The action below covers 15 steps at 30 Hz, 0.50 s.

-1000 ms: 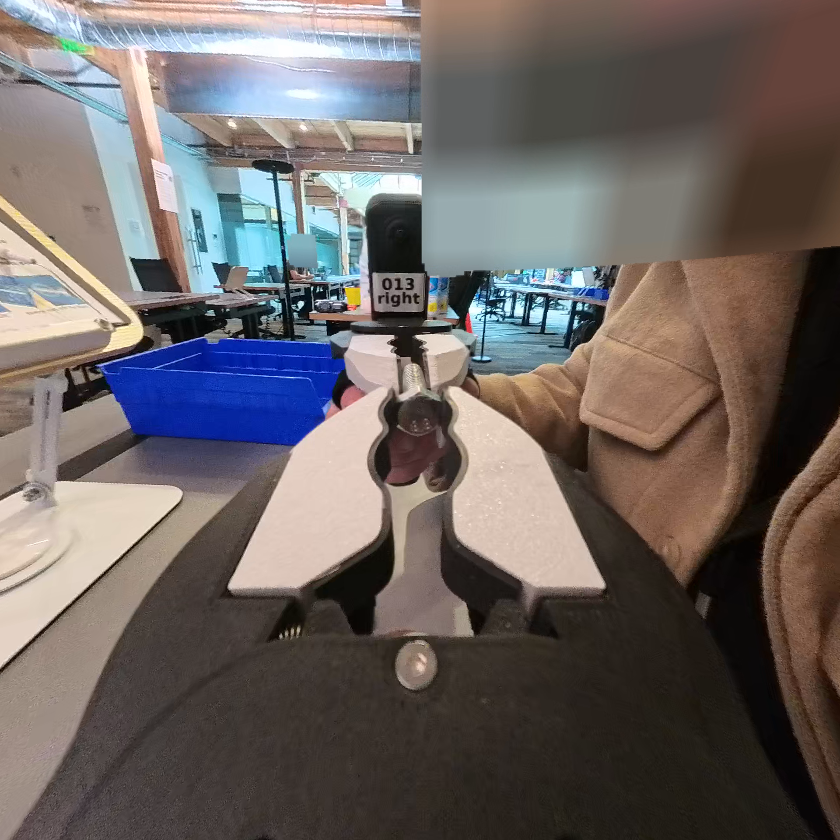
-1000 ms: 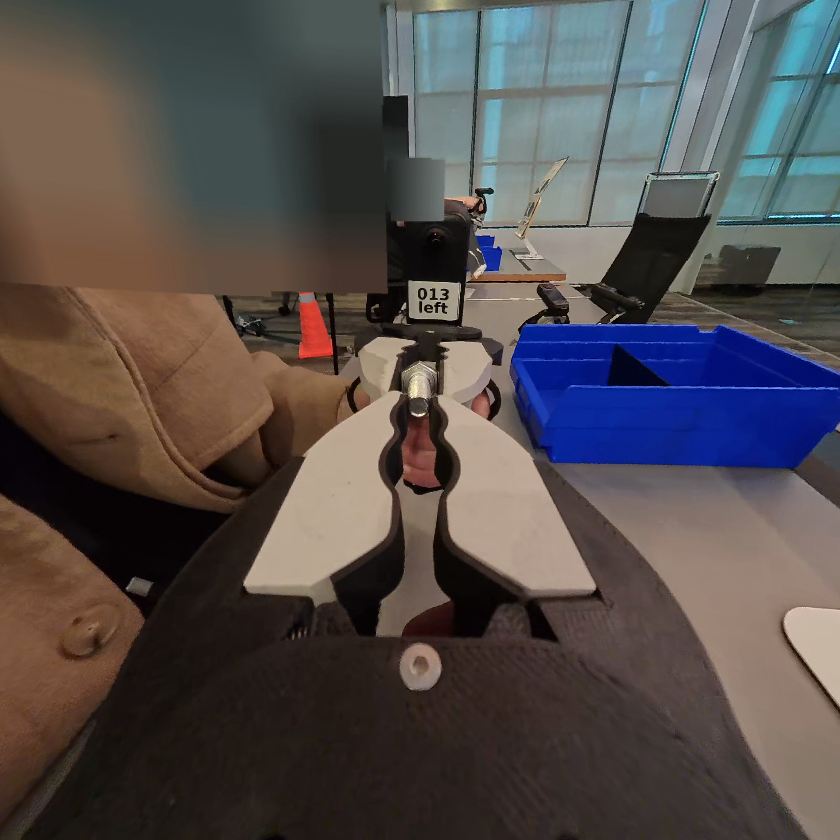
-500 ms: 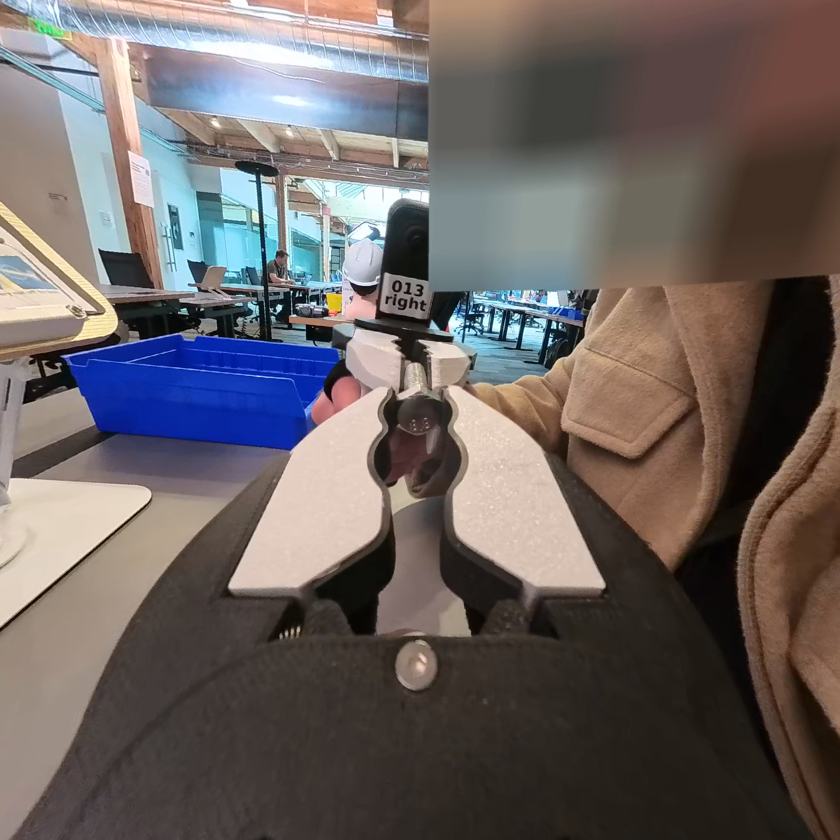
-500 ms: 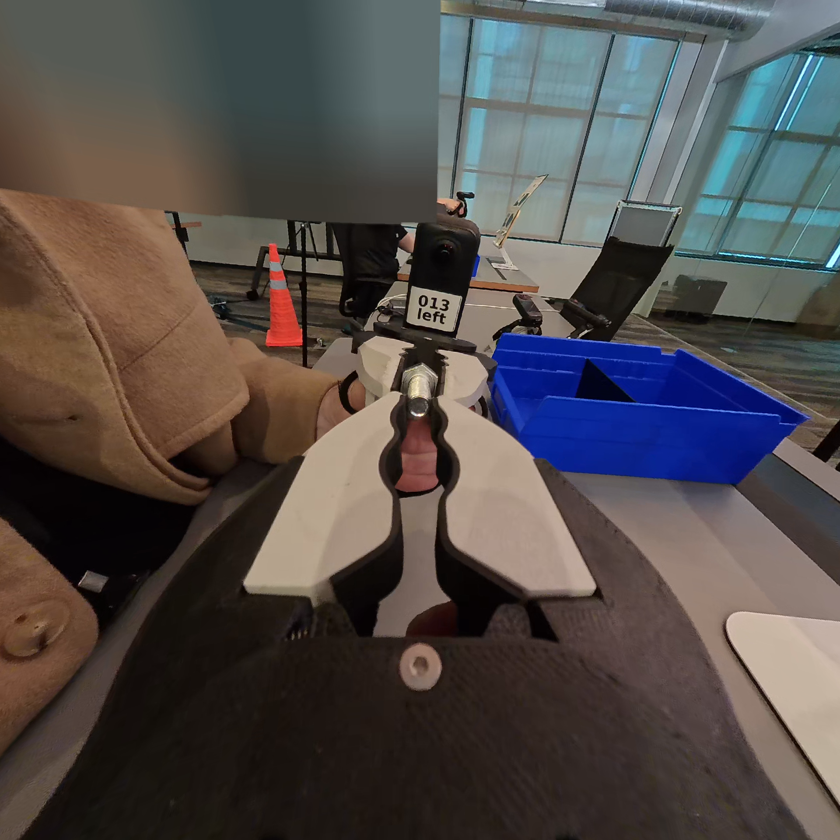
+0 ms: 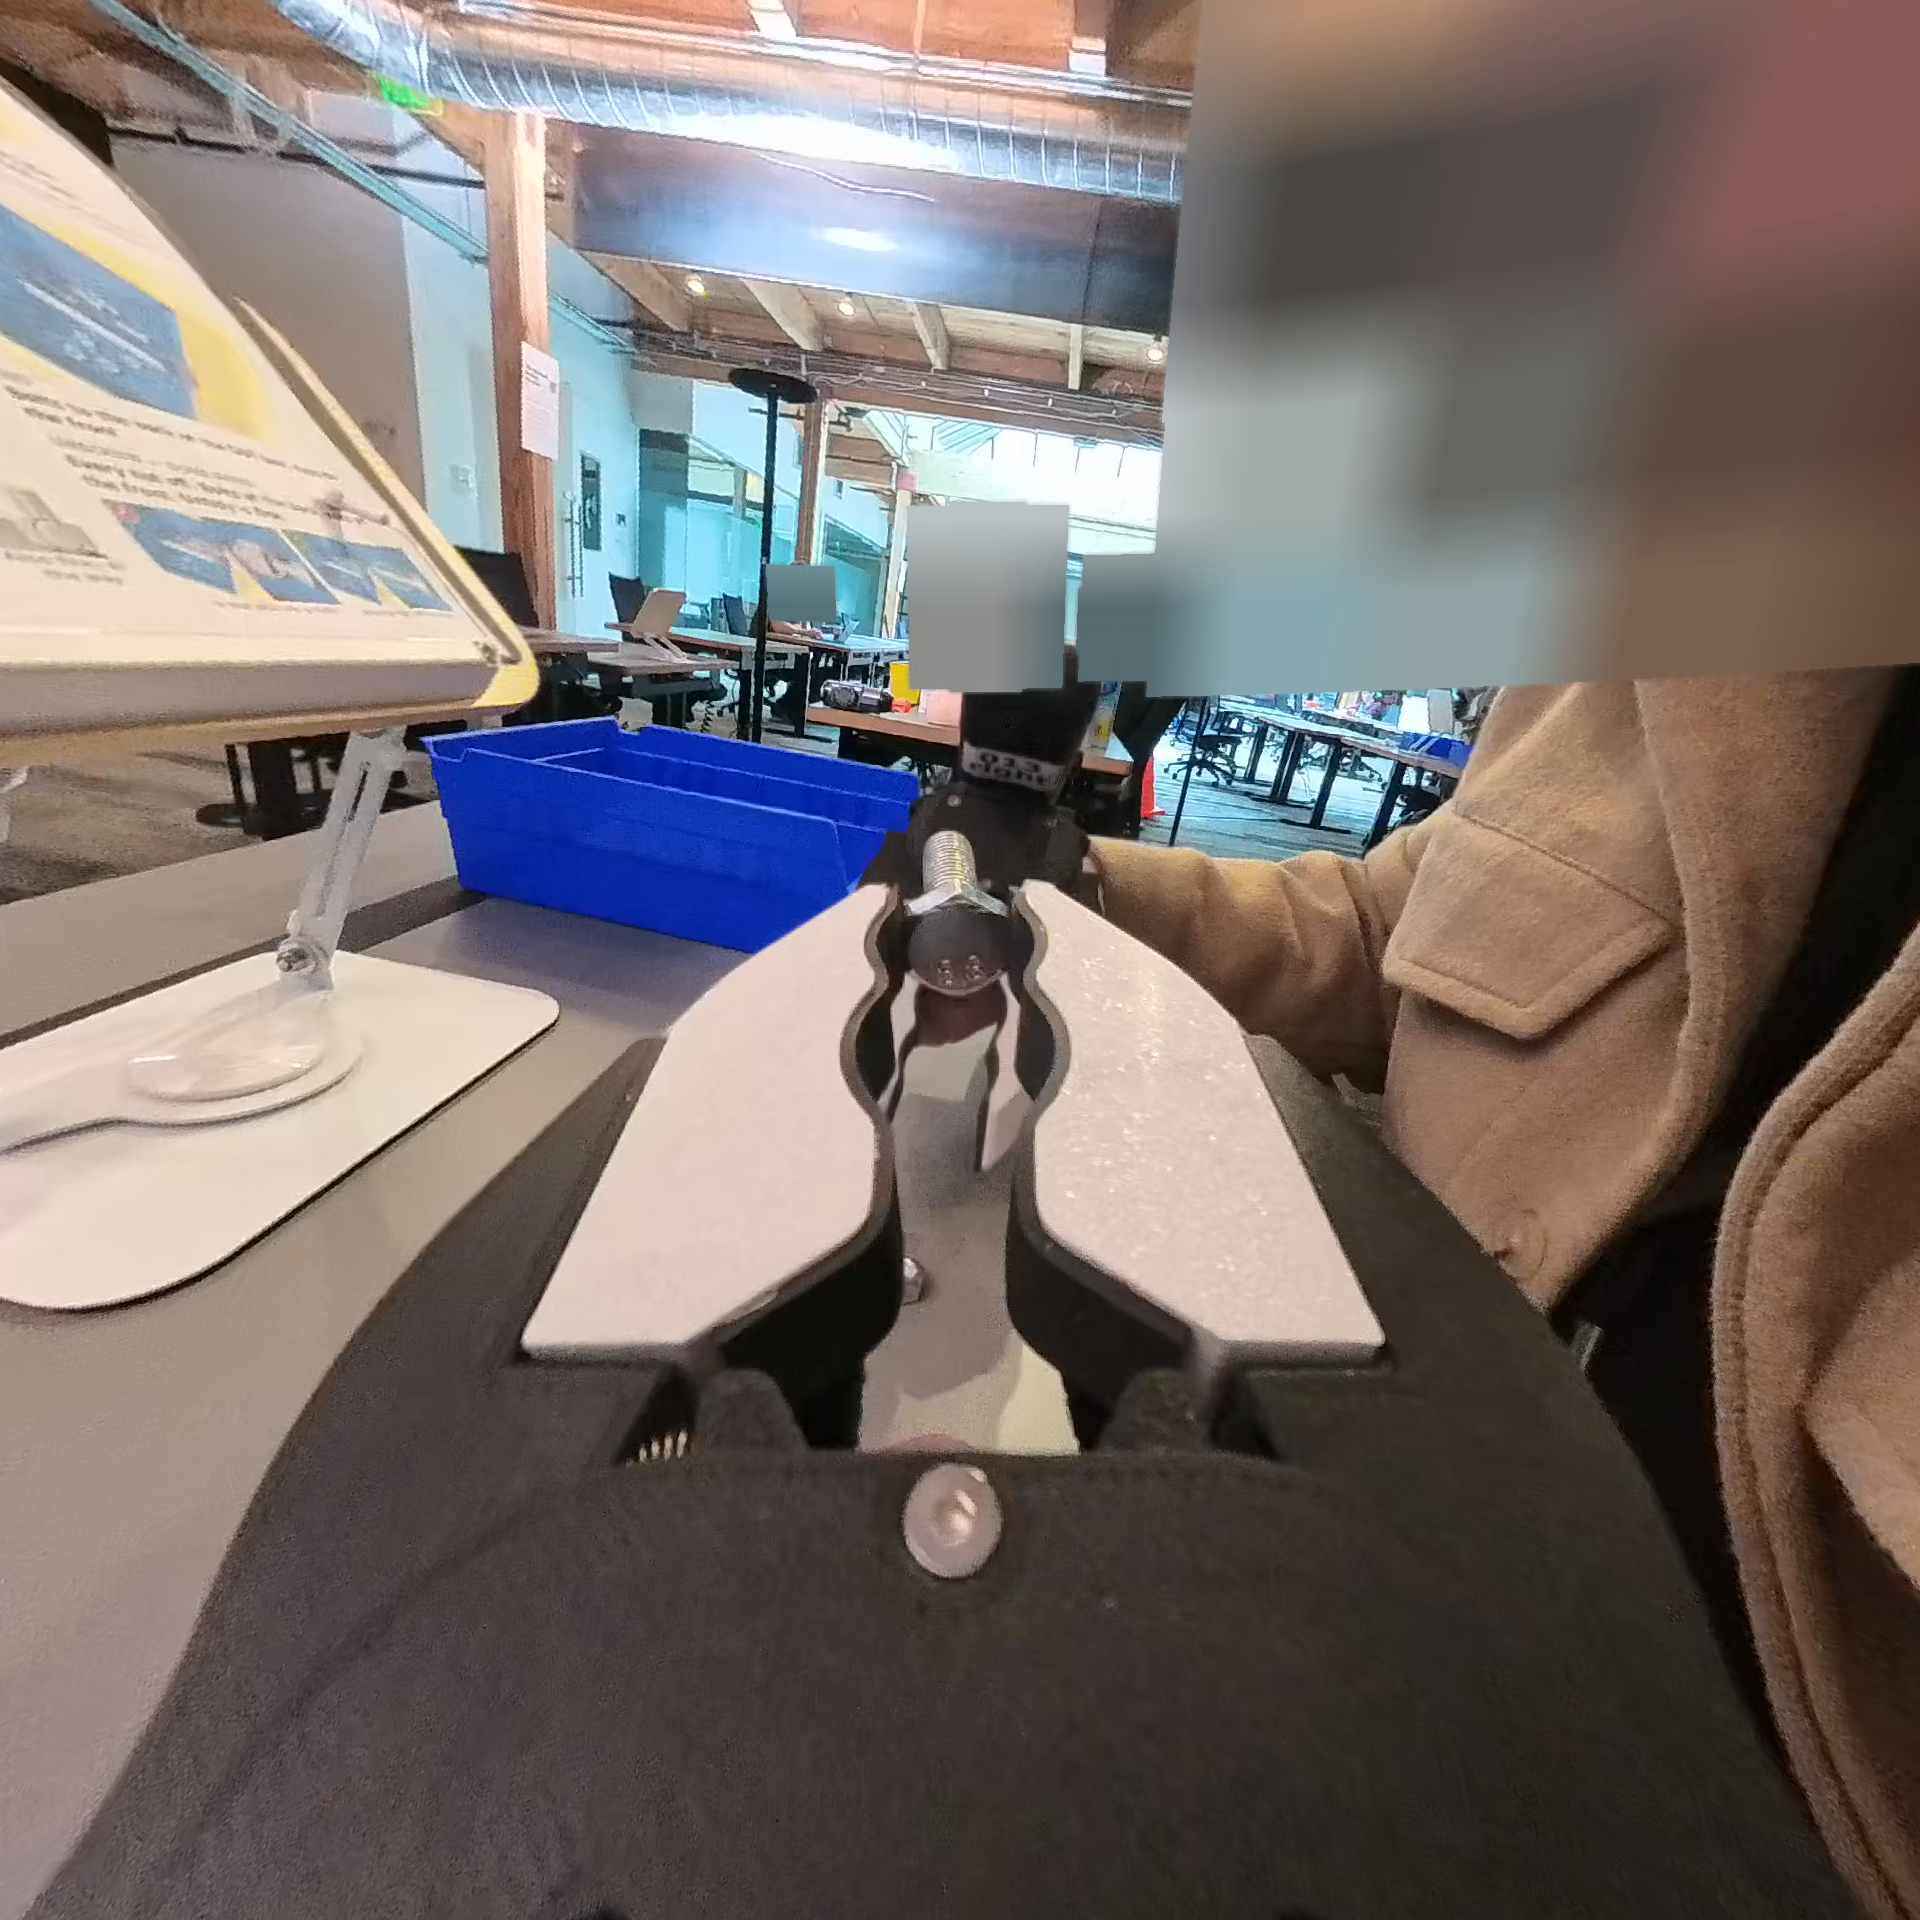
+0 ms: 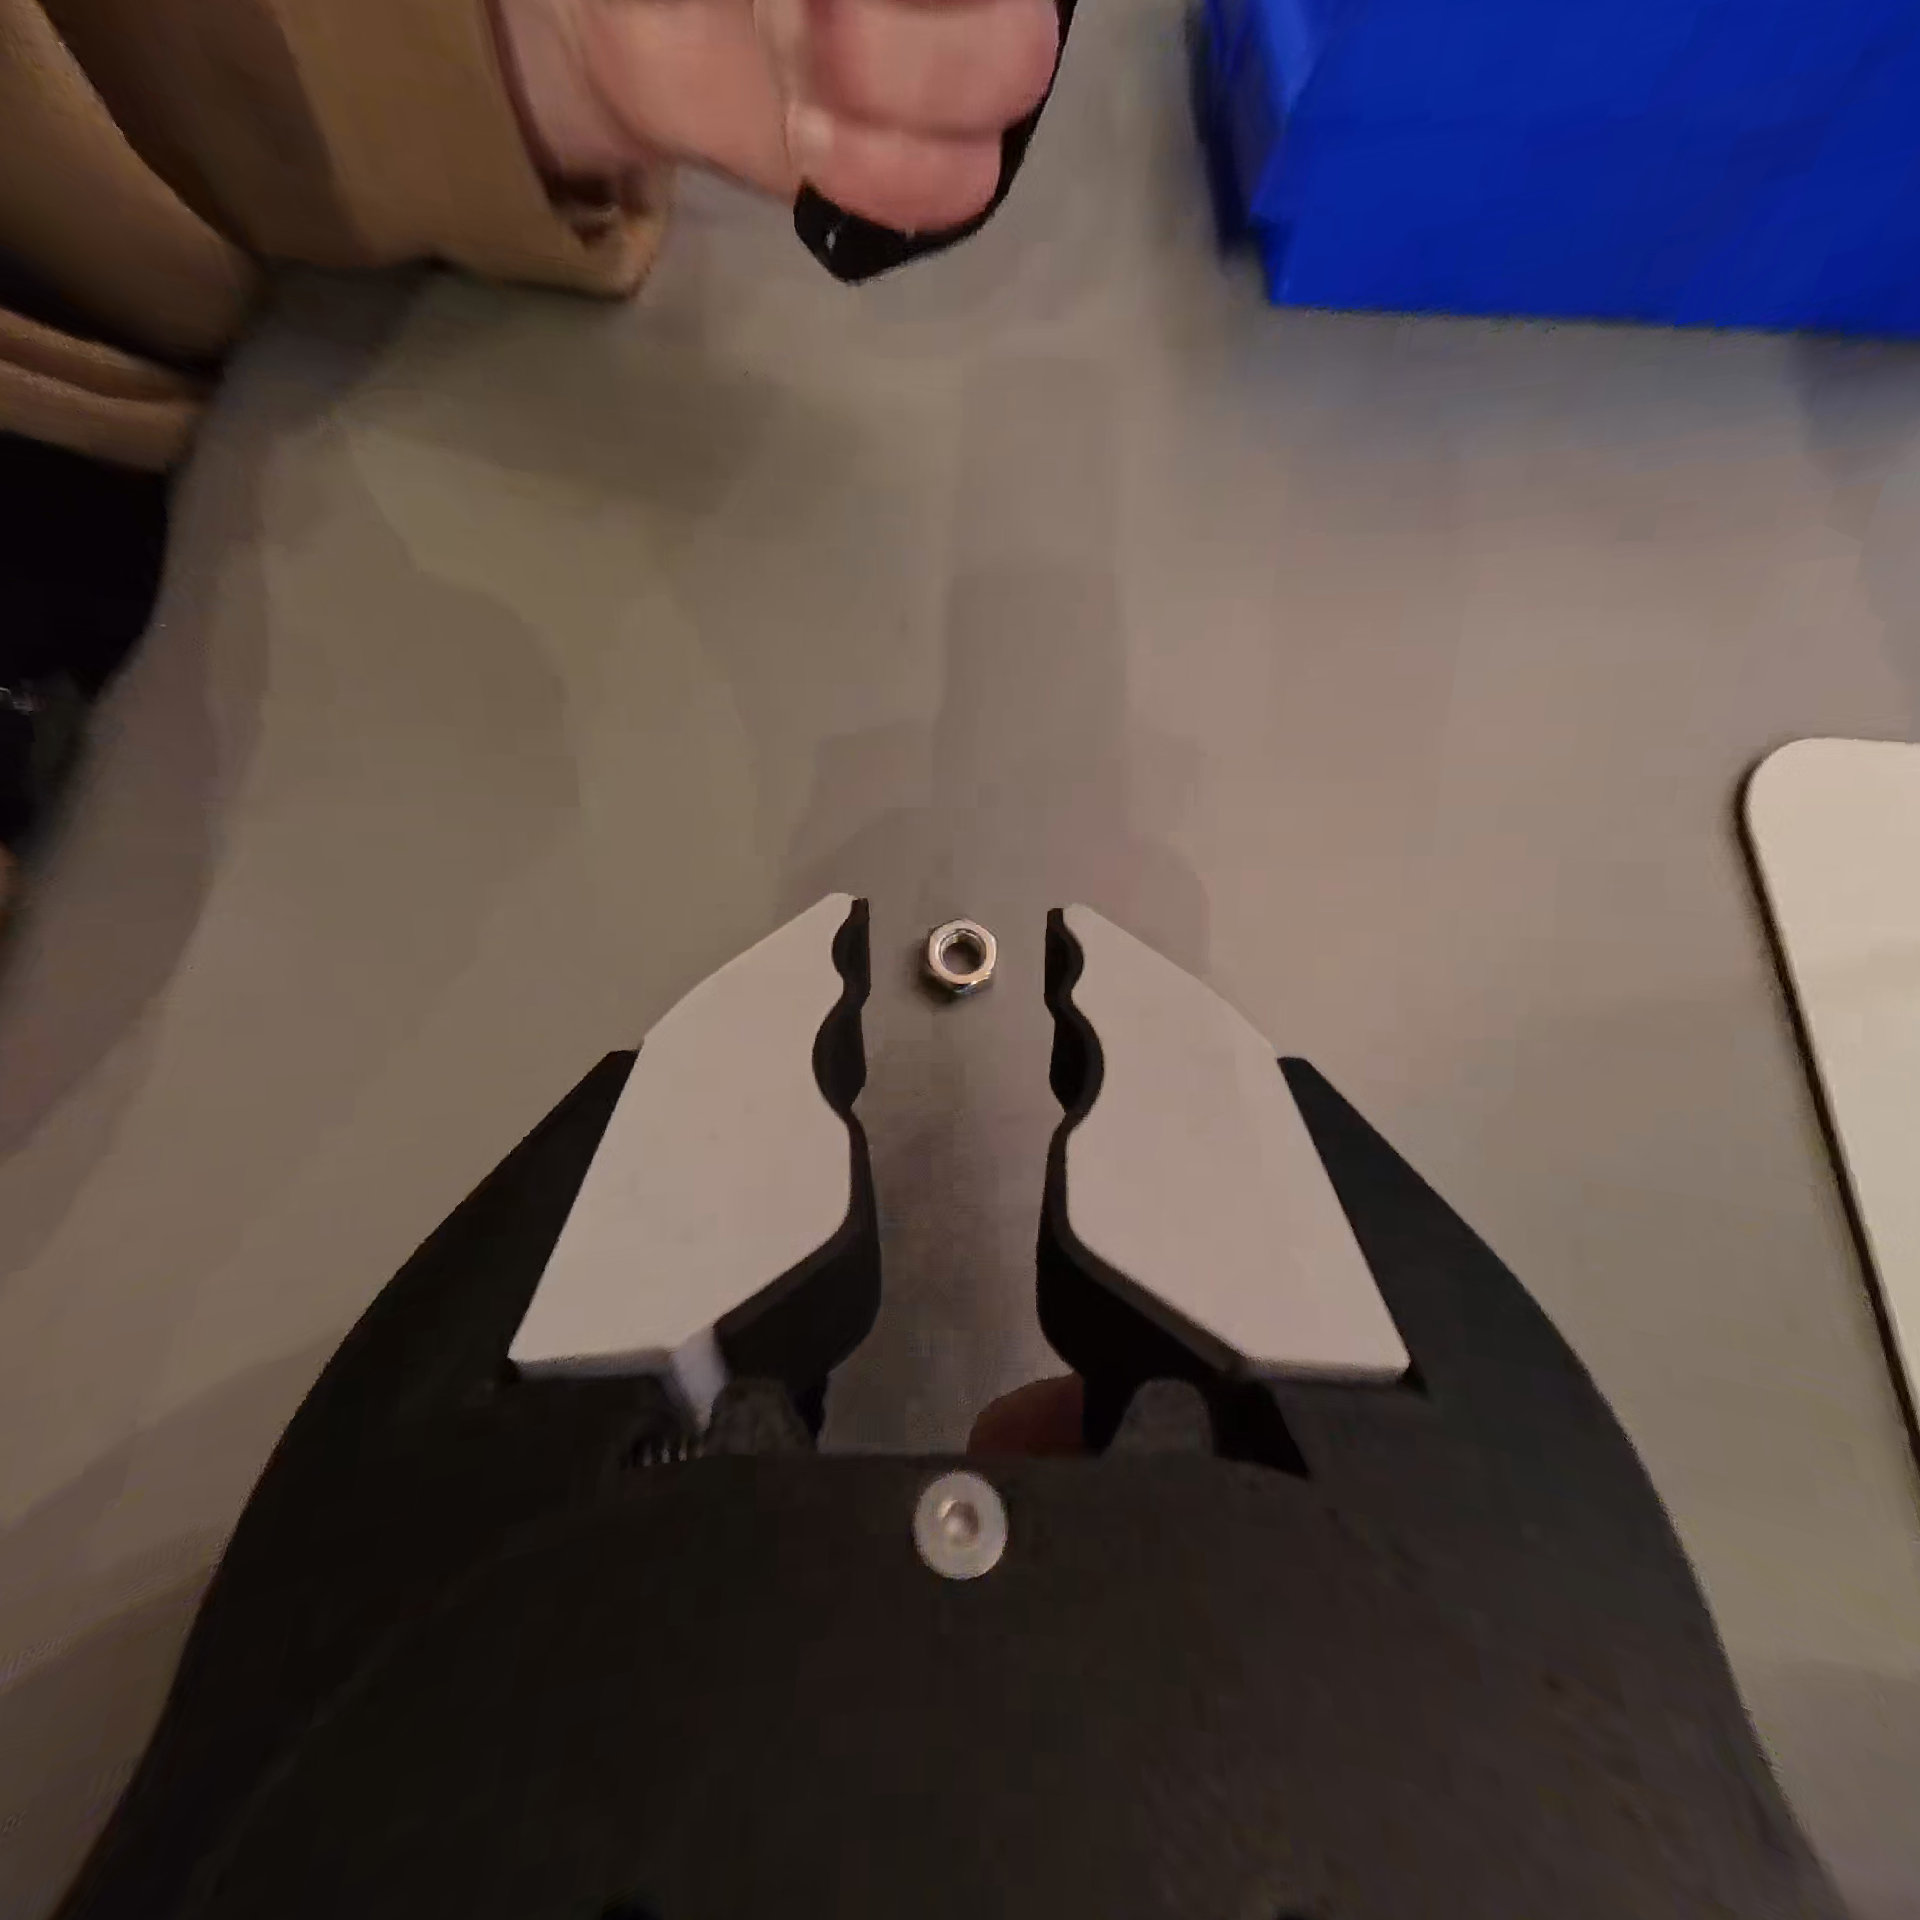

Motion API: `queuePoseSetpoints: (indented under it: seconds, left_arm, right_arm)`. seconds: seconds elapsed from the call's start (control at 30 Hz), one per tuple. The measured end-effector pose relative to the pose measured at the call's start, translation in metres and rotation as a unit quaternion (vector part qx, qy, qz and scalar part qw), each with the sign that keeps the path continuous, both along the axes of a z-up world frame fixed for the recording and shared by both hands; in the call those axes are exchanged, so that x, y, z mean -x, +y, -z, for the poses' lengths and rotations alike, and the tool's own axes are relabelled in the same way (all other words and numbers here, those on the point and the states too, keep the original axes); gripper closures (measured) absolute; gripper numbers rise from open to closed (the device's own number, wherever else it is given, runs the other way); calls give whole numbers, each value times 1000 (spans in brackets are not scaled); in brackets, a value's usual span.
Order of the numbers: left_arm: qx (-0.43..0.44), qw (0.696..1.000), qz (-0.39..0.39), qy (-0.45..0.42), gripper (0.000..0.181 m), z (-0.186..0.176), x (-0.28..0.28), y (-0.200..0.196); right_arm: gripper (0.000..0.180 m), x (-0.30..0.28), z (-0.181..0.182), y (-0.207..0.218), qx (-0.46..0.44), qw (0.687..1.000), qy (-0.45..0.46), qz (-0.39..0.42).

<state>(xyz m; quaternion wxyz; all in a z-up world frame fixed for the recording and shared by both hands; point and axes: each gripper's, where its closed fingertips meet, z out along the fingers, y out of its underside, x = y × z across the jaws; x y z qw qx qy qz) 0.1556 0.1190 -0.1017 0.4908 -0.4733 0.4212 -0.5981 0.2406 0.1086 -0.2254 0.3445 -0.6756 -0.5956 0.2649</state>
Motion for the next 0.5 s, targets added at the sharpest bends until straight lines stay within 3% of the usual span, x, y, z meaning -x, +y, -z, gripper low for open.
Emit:
queuePoseSetpoints:
  seconds: [0.2, 0.5]
  left_arm:
    - [9, 1000, 4, 7, 163, 6, -3, 1]
    - [15, 1000, 5, 3, 163, 6, -3, 2]
  right_arm:
    - [150, 7, 41, 3, 5, 997, -79, -3]
    - [162, 9, 48, 5, 32, 996, -79, 5]
